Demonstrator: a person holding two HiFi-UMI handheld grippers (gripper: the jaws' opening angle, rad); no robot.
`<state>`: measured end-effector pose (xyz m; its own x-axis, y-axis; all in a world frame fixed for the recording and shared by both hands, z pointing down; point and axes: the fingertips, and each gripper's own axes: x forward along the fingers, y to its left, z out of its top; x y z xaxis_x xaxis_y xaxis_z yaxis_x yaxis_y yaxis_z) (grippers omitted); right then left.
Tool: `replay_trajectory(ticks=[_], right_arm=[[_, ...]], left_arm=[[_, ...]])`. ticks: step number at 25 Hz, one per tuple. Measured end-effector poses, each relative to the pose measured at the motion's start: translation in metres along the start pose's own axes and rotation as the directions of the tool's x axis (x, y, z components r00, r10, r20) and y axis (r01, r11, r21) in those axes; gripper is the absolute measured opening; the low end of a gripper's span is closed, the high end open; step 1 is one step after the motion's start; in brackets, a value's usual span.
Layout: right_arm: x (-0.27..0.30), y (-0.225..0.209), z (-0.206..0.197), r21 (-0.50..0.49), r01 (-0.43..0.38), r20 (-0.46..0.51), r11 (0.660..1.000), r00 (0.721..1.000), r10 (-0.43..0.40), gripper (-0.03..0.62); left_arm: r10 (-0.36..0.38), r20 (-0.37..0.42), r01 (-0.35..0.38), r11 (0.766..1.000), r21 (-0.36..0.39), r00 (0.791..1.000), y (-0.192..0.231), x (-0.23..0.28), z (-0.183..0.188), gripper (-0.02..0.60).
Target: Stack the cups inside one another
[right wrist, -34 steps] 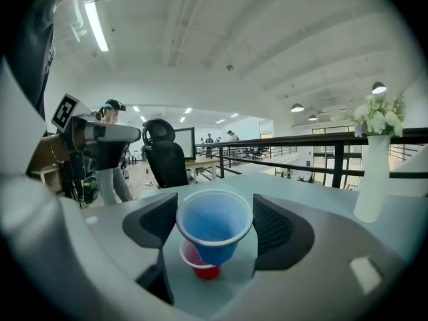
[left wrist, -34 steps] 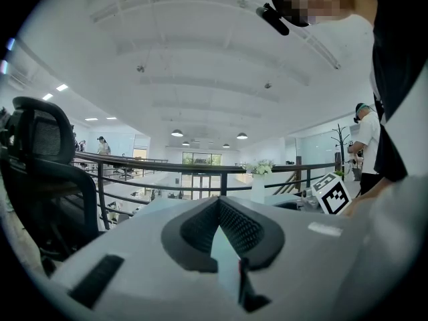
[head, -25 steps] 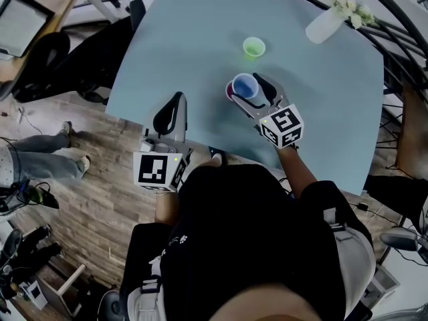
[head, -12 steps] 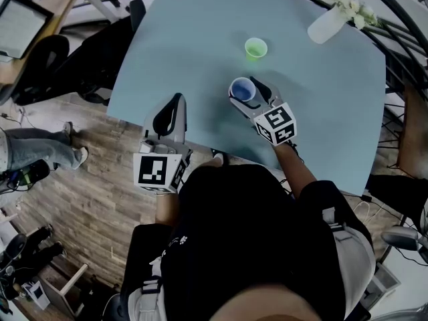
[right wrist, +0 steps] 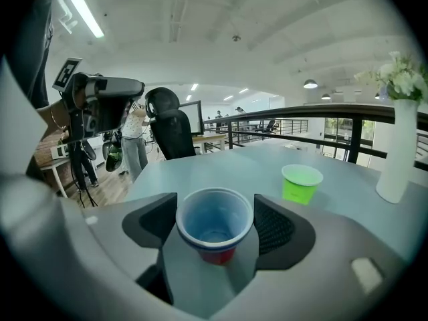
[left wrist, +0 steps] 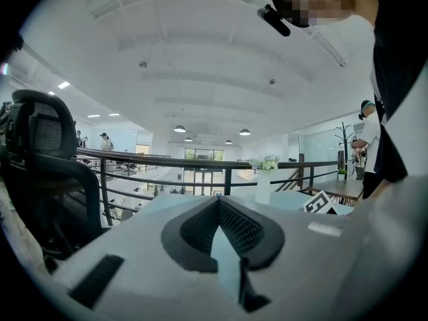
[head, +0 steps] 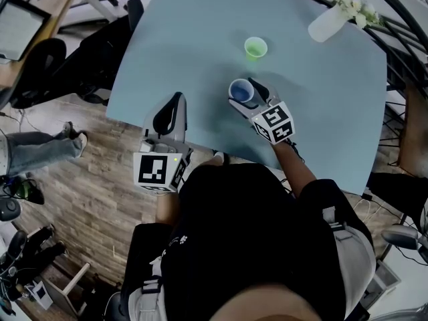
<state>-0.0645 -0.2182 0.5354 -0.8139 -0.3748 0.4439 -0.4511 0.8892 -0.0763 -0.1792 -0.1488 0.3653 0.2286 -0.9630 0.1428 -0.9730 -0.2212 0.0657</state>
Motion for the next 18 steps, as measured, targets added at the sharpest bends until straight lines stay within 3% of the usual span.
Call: replay_trajectory(ticks=[8,13,18], right_arm=[[0.0,0.002,0.003,0.017,-0.022,0.012,1.0,1.0,0.022,0.372],[-0.012,-0.008,0.029,0.042,0.013,0.117,0.999,0.993,-0.018,0.374],[-0.031,-0.032,0.056,0.076,0.089,0.24,0.993,0.965,-0.104,0.35]], left_arm=[[-0.007,-0.001,0.007,1.0,0.003,1.0,-0.001,0.003,0.004,-0.015],[-0.02,0.0,0.02,1.0,0.001,1.0,0.0,0.006,0.002,-0.015],[-0.04,0.007,0.04,0.999,0.0,0.999,-0.001,0.01,0.003,-0.015]])
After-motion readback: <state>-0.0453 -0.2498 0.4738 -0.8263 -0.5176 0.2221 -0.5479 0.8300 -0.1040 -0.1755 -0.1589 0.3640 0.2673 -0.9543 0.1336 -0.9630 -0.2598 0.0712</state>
